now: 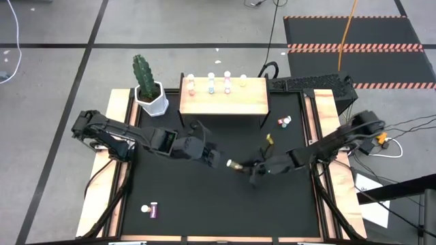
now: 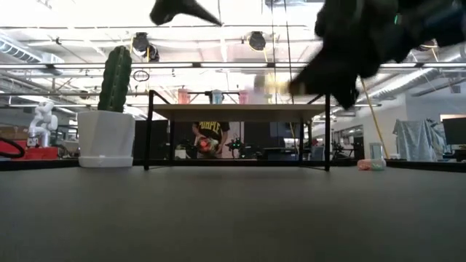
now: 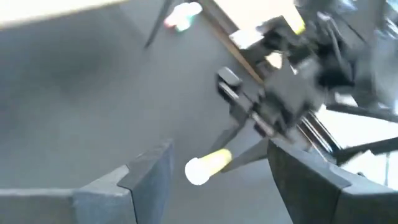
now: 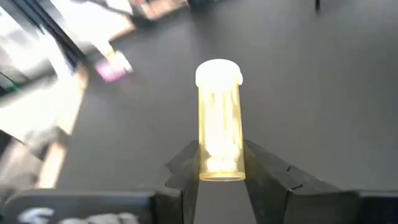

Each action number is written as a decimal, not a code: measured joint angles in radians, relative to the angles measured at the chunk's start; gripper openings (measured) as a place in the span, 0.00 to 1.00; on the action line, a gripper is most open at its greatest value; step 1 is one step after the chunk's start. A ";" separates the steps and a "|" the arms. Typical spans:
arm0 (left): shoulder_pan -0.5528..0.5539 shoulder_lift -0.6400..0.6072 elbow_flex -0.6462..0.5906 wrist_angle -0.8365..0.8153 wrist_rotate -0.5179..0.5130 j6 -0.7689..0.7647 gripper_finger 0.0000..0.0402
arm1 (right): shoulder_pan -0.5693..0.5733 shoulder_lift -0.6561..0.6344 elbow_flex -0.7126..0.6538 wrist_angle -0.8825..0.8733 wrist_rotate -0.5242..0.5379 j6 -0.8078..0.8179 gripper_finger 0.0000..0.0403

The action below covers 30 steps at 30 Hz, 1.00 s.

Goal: Pick and place medicine bottles onto shelf by color
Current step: Put the right yellow pill bottle aligned with the other yellow pill bottle on the shelf

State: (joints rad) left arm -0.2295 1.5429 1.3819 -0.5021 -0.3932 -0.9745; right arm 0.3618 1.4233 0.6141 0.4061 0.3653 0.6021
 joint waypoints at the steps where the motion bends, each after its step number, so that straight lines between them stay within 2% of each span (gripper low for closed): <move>1: -0.001 0.000 0.000 0.031 0.000 0.065 0.64 | 0.000 -0.040 -0.014 0.029 0.002 -0.010 0.25; 6: 0.000 -0.013 0.001 0.232 -0.015 0.390 0.63 | -0.001 -0.243 -0.113 0.290 0.002 -0.131 0.25; 9: 0.000 -0.010 0.001 0.400 -0.018 0.645 0.63 | -0.015 -0.334 -0.168 0.438 -0.002 -0.224 0.26; 12: 0.010 -0.005 0.002 0.583 -0.017 0.868 0.63 | -0.035 -0.394 -0.196 0.513 -0.027 -0.328 0.26; 14: 0.028 0.001 0.002 0.667 0.009 0.957 0.63 | -0.055 -0.414 -0.197 0.526 -0.072 -0.363 0.26; 19: 0.107 0.011 0.002 0.751 0.171 0.945 0.63 | -0.100 -0.414 -0.197 0.619 -0.109 -0.427 0.26; 22: 0.137 0.036 0.000 0.790 0.232 0.940 0.64 | -0.123 -0.414 -0.197 0.671 -0.121 -0.491 0.26; 28: 0.172 0.111 0.003 0.993 0.343 0.936 0.74 | -0.179 -0.414 -0.196 0.721 -0.191 -0.554 0.26; 30: 0.182 0.127 -0.001 1.011 0.370 0.910 0.78 | -0.198 -0.414 -0.196 0.719 -0.214 -0.567 0.26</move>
State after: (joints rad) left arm -0.0480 1.6702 1.3810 0.5084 -0.0236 -0.0649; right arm 0.1642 1.0096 0.4179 1.1256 0.1511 0.0351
